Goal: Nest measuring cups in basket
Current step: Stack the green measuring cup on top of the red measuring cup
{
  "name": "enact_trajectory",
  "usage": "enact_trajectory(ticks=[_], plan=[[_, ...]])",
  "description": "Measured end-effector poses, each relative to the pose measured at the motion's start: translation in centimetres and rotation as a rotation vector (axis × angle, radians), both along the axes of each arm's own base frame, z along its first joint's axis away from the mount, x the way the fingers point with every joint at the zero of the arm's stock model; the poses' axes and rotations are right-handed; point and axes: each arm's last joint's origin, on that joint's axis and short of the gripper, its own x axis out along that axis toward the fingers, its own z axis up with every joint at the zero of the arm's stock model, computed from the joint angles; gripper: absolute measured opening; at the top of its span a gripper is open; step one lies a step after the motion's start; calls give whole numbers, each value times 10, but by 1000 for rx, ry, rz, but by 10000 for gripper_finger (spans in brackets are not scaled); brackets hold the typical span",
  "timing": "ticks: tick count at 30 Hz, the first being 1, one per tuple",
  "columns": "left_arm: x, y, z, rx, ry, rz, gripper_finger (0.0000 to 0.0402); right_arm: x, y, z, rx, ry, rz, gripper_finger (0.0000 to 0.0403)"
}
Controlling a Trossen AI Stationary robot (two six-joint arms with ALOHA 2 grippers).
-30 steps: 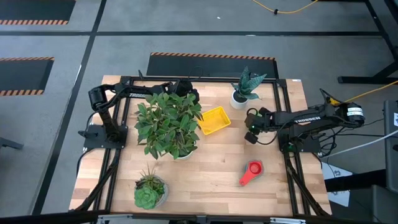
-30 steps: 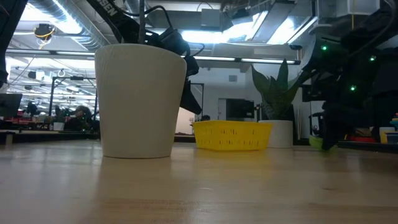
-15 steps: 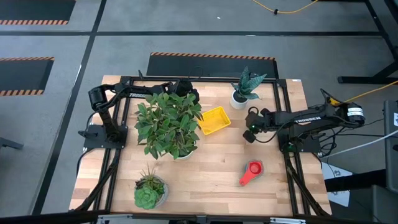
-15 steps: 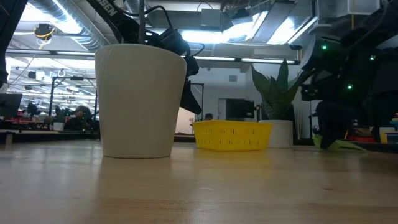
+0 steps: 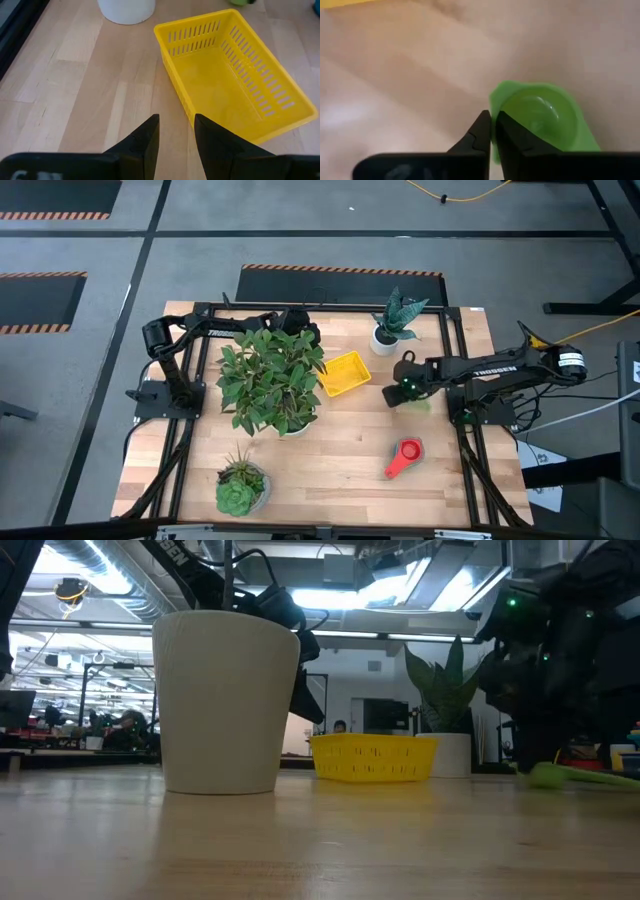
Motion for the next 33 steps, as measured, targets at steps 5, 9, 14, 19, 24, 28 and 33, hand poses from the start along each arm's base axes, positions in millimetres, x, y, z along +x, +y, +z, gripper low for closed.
enact_trajectory(ticks=[5,9,14,19,24,28,33], plan=[[0,0,0,0,0,0,117,-1,5,0,231,14,-137,24],[0,0,0,0,0,0,117,-1,5,0,255,22,-196,25],[0,0,0,0,0,0,117,1,2,0,184,4,-233,26],[0,0,0,0,0,-1,117,1,2,0,162,3,-215,29],[0,0,0,0,0,-1,117,-1,1,-2,125,11,-196,66],[0,0,0,0,0,-1,117,-1,0,-2,89,9,-213,97],[0,0,0,0,0,0,117,0,0,-1,97,6,-209,102]])
